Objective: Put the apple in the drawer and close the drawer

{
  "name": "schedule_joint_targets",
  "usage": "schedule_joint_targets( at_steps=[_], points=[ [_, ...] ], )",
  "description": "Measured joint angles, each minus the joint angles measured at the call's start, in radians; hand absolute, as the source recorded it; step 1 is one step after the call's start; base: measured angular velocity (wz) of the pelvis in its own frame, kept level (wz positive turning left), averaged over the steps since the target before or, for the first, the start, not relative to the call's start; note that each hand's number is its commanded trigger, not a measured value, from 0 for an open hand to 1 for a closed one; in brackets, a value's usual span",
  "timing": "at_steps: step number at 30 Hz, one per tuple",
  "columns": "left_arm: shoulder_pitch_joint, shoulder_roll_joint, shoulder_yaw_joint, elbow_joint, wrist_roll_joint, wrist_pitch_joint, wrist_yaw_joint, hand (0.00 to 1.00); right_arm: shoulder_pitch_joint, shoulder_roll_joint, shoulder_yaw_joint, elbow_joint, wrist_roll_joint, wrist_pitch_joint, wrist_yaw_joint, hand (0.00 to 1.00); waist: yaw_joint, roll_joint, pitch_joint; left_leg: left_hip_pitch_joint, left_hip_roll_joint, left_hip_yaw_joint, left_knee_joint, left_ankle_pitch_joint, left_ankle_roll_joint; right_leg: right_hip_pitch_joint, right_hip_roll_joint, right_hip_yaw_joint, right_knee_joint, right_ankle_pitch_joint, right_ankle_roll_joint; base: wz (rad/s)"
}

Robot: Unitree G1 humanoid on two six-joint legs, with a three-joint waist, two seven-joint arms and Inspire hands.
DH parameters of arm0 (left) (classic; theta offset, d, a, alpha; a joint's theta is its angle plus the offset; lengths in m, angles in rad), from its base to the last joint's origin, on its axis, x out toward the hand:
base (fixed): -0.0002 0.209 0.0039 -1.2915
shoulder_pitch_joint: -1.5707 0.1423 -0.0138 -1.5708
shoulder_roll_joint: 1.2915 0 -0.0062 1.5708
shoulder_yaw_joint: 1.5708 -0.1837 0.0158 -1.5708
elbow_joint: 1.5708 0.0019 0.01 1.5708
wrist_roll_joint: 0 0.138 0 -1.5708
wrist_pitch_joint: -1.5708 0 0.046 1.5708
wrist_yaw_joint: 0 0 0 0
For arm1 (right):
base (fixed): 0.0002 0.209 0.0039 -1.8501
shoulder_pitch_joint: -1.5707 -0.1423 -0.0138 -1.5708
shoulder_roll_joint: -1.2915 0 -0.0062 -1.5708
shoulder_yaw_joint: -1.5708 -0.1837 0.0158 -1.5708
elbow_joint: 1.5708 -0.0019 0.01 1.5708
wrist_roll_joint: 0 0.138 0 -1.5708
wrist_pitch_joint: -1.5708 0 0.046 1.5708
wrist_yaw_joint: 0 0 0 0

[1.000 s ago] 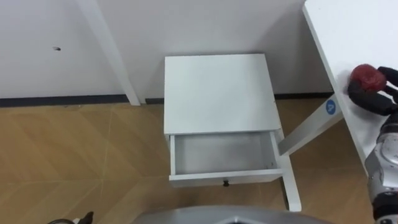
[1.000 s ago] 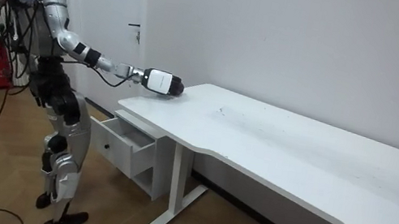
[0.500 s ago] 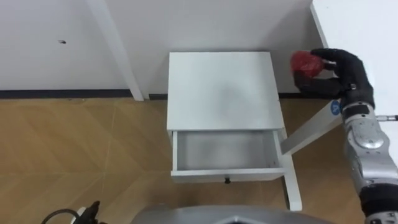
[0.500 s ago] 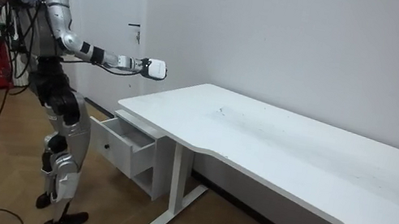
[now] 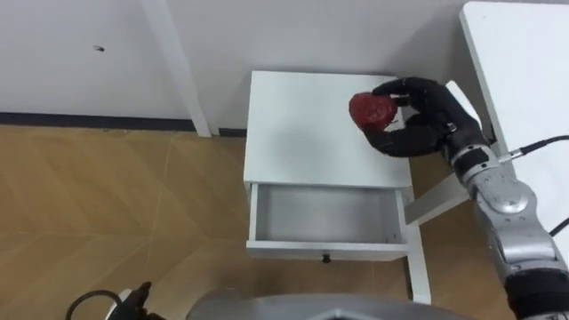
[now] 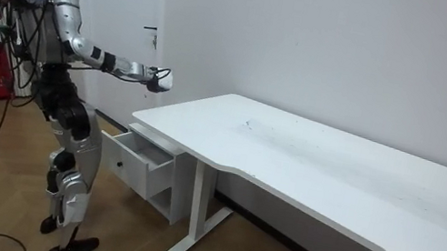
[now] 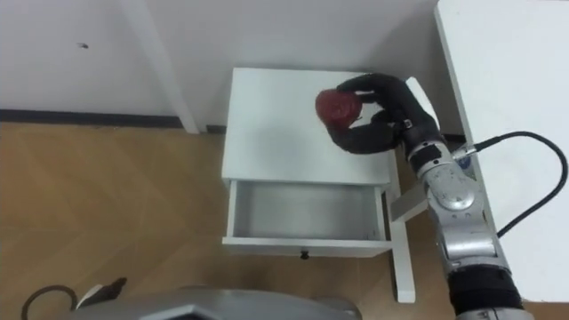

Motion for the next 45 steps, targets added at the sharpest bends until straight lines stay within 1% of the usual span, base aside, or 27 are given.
schedule_joint_targets(
  at_steps=[1,3,5,8,13,15,17,21,22,23,24,26,31,35,37,45],
  points=[
    [-0.001,0.001,0.0,-0.001,0.0,0.003,-0.003,0.0,0.009,0.0,0.003,0.0,-0.036,0.009,0.012,1.0,0.001,-0.001,-0.0005,0.0,0.0,0.001,0.001,0.0,0.0,0.0,0.0,0.001,0.0,0.0,0.0,0.0],
    [-0.004,0.001,0.0,-0.001,0.0,0.004,-0.005,0.0,0.023,0.0,0.014,0.001,-0.085,0.013,0.014,1.0,0.002,-0.001,-0.0008,-0.002,0.001,0.002,0.003,0.0,0.0,0.0,0.0,0.001,0.001,0.0,0.0,0.0],
    [-0.006,0.001,0.0,0.0,0.0,0.004,-0.006,0.0,0.031,-0.001,0.028,0.002,-0.147,0.026,0.028,1.0,0.0,-0.001,-0.0007,-0.004,-0.001,0.002,0.004,0.0,0.0,0.0,0.001,-0.001,0.001,0.0,0.0,0.0],
    [-0.016,0.002,0.0,0.0,0.0,0.004,-0.007,0.0,0.044,-0.001,0.029,0.002,-0.194,0.032,0.045,1.0,0.002,0.001,-0.0006,-0.008,0.0,0.0,0.003,-0.001,0.0,0.001,0.001,-0.002,0.002,0.0,0.0,0.0],
    [-0.021,0.006,0.0,0.0,0.0,0.004,-0.008,0.0,0.054,-0.001,0.029,0.011,-0.201,0.032,0.05,1.0,-0.001,0.005,-0.0011,-0.008,-0.001,0.0,0.009,-0.002,0.002,0.003,0.002,-0.002,0.002,0.0,0.0,0.0],
    [-0.02,0.006,0.0,0.0,-0.002,0.004,-0.009,0.0,0.062,0.0,0.029,0.02,-0.21,0.034,0.055,1.0,-0.001,0.009,0.001,-0.009,-0.001,0.001,0.016,-0.003,0.003,0.004,0.001,-0.004,0.002,0.0,0.0,0.02],
    [-0.017,0.007,0.0,0.0,-0.002,0.004,-0.009,0.0,0.062,0.0,0.029,0.024,-0.241,0.047,0.067,1.0,-0.004,0.015,0.0041,-0.015,0.0,-0.002,0.021,-0.004,0.005,0.003,0.0,-0.009,0.003,0.0,0.0,0.05],
    [-0.019,0.007,0.0,0.0,-0.002,0.004,-0.009,0.0,0.062,0.0,0.029,0.043,-0.255,0.05,0.084,1.0,-0.003,0.018,0.0031,-0.018,0.0,-0.005,0.021,-0.004,0.005,0.003,0.001,-0.012,0.005,0.001,-0.001,0.02],
    [-0.019,0.007,0.0,0.0,-0.001,0.004,-0.009,0.0,0.062,0.0,0.029,0.043,-0.268,0.051,0.087,0.76,-0.003,0.019,0.0029,-0.018,0.0,-0.005,0.021,-0.004,0.006,0.003,0.0,-0.014,0.005,0.001,-0.001,0.0],
    [-0.019,0.007,0.0,0.0,0.0,0.004,-0.009,0.0,0.062,0.0,0.029,0.043,-0.276,0.052,0.089,0.42,-0.002,0.018,0.0028,-0.018,0.0,-0.006,0.021,-0.004,0.006,0.002,0.0,-0.014,0.006,0.001,-0.001,0.0],
    [-0.02,0.007,0.0,0.0,0.0,0.004,-0.01,0.0,0.062,0.0,0.029,0.044,-0.276,0.053,0.089,0.36,-0.002,0.018,0.0029,-0.019,0.0,-0.006,0.021,-0.004,0.006,0.002,0.0,-0.013,0.007,0.001,-0.001,0.0],
    [-0.02,0.007,0.0,0.001,0.0,0.004,-0.01,0.0,0.062,0.0,0.029,0.044,-0.279,0.053,0.089,0.0,0.0,0.018,0.0027,-0.019,0.0,-0.006,0.02,-0.004,0.006,0.001,0.0,-0.013,0.009,0.001,-0.001,0.0],
    [-0.018,0.007,0.0,0.001,0.0,0.004,-0.01,0.0,0.062,0.007,0.029,0.044,-0.32,0.053,0.088,0.0,0.0,0.013,0.0028,-0.019,-0.001,-0.006,0.02,-0.004,0.006,0.001,0.0,-0.013,0.009,0.001,-0.001,0.0],
    [-0.017,0.007,0.0,0.001,0.0,0.004,-0.01,0.0,0.062,0.009,0.029,0.044,-0.329,0.053,0.088,0.0,0.0,0.006,-0.0007,-0.02,-0.001,-0.007,0.021,-0.004,0.006,0.002,0.0,-0.015,0.009,0.001,-0.001,0.0],
    [-0.017,0.007,0.0,0.001,0.0,0.004,-0.01,0.0,0.062,0.01,0.029,0.044,-0.339,0.053,0.088,0.0,0.0,0.004,-0.0011,-0.021,-0.001,-0.007,0.024,-0.005,0.006,0.002,0.0,-0.015,0.009,0.001,-0.001,0.0],
    [-0.016,0.007,0.0,0.001,-0.002,0.004,-0.01,0.0,0.062,0.014,0.028,0.044,-0.355,0.053,0.088,0.0,-0.003,0.008,0.0019,-0.029,0.001,-0.013,0.036,-0.007,0.009,-0.003,0.0,-0.018,0.018,0.001,0.0,0.0]
  ],
)
